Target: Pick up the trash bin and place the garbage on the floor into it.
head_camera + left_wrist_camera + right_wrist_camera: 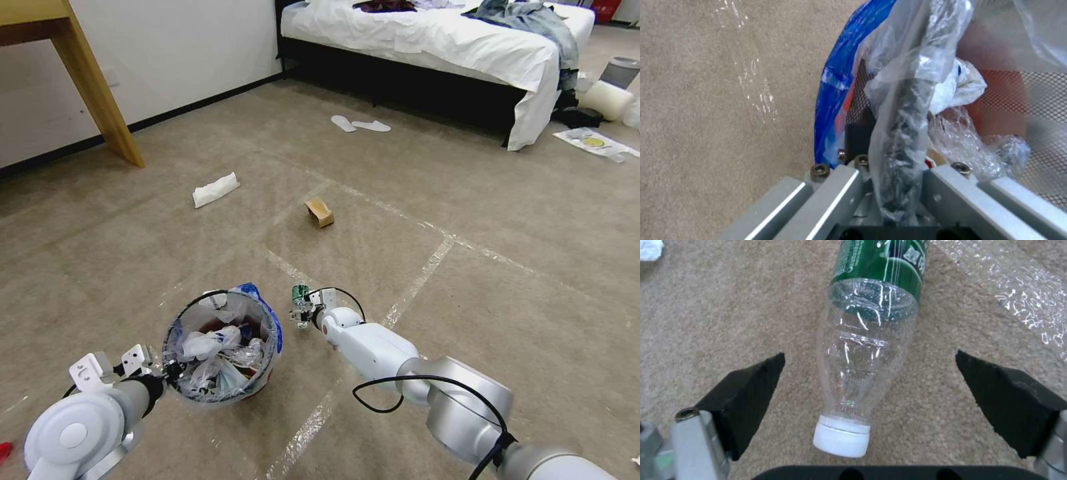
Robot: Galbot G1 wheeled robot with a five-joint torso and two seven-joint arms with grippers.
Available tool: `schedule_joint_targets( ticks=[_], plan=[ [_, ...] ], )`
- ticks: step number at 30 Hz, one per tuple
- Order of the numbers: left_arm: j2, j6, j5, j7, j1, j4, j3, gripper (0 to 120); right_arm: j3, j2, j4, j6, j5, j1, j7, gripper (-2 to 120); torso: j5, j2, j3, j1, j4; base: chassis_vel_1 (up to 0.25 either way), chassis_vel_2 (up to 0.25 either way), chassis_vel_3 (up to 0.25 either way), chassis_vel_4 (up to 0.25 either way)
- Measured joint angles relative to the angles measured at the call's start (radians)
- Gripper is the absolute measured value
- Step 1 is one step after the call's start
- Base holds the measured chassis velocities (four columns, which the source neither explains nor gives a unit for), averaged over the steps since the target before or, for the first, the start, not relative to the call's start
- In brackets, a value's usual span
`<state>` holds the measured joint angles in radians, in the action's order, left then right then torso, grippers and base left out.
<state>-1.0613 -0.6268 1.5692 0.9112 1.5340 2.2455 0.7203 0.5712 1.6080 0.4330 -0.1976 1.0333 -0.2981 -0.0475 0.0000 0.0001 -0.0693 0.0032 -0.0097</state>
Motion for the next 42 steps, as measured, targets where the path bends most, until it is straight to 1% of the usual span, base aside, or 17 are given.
schedule_joint_targets(
  ticks=[9, 16, 22, 36, 42],
  plan=[
    [-0.001, 0.0, -0.001, 0.0, -0.005, -0.001, 0.0, 0, -0.004, 0.0, -0.003, 0.0, -0.001, 0.002, 0.006, 99, 0.0, 0.0, 0.0, 0.0, 0.0, 0.0, 0.0, 0.0, 0.0],
    [-0.001, 0.0, -0.001, 0.001, -0.017, -0.012, -0.016, 0, -0.007, 0.0, -0.004, 0.0, -0.003, 0.003, 0.023, 99, 0.0, 0.0, 0.0, 0.0, 0.0, 0.0, 0.0, 0.0, 0.0],
    [-0.009, 0.0, -0.007, 0.001, -0.025, -0.02, -0.035, 0, -0.003, 0.0, -0.006, 0.0, -0.009, 0.002, 0.039, 99, 0.0, 0.0, 0.0, 0.0, 0.0, 0.0, 0.0, 0.0, 0.0],
    [-0.022, -0.001, -0.022, -0.001, -0.023, -0.02, -0.044, 0, -0.001, 0.0, -0.016, -0.005, -0.017, -0.006, 0.046, 99, 0.0, 0.0, 0.0, 0.0, 0.0, 0.0, 0.0, 0.0, 0.0],
    [-0.023, -0.002, -0.023, -0.002, -0.023, -0.022, -0.044, 0, -0.002, 0.0, -0.029, -0.006, -0.023, -0.009, 0.065, 99, 0.0, 0.0, 0.0, 0.0, 0.0, 0.0, 0.0, 0.0, 0.0]
  ],
)
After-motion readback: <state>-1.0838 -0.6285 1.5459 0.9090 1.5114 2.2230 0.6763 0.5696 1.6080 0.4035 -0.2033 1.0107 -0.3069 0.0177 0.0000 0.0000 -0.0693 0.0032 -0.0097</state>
